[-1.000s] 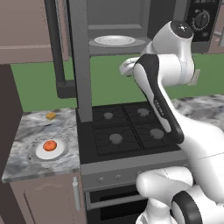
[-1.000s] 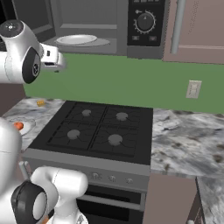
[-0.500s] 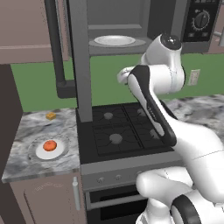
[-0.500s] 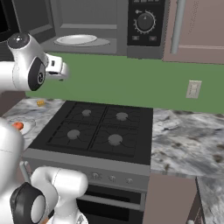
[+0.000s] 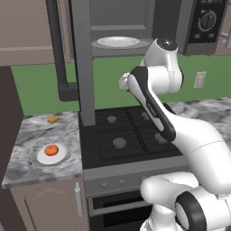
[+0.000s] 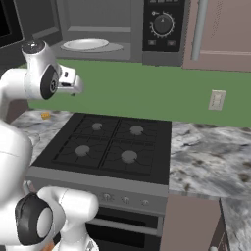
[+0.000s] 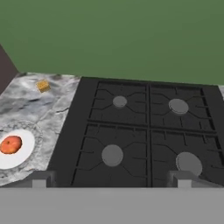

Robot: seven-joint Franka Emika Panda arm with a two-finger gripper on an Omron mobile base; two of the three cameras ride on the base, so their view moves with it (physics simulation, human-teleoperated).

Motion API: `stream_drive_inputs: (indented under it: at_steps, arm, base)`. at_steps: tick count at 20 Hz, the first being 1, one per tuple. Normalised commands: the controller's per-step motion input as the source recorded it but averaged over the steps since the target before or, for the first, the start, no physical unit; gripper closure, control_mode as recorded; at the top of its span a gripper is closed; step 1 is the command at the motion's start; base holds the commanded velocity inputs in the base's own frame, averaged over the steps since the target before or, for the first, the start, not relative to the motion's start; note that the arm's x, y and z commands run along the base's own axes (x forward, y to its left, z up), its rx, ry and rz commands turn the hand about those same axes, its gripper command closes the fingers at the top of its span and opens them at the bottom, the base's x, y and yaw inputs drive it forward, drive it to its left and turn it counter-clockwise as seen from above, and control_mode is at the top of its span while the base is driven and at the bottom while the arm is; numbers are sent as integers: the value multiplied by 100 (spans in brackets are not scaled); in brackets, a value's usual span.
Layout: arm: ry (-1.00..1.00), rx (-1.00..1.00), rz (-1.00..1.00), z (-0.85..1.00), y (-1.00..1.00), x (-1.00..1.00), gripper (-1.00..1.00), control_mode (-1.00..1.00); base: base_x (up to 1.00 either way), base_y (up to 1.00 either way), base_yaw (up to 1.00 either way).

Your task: Pick the squash from the counter and place it in the microwave. Then turn on the microwave.

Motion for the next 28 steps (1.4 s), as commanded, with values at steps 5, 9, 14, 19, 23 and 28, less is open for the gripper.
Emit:
stream_drive_inputs:
  at_steps: [5,9,14,19,23,28]
  arm:
    - [5,0,0,-29,3,18,-100,-100]
    - [3,0,0,-31,8,15,-100,-100]
    - [7,0,0,-30,5,23,-100,-100]
    - [8,0,0,-29,10,21,-100,-100]
    - [6,0,0,-25,14,18,-100,-100]
    - [5,0,0,-26,18,18,-100,-100]
  base:
    - [0,0,0]
    - [0,0,0]
    - [0,0,0]
    - [0,0,0]
    - [0,0,0]
    - [0,0,0]
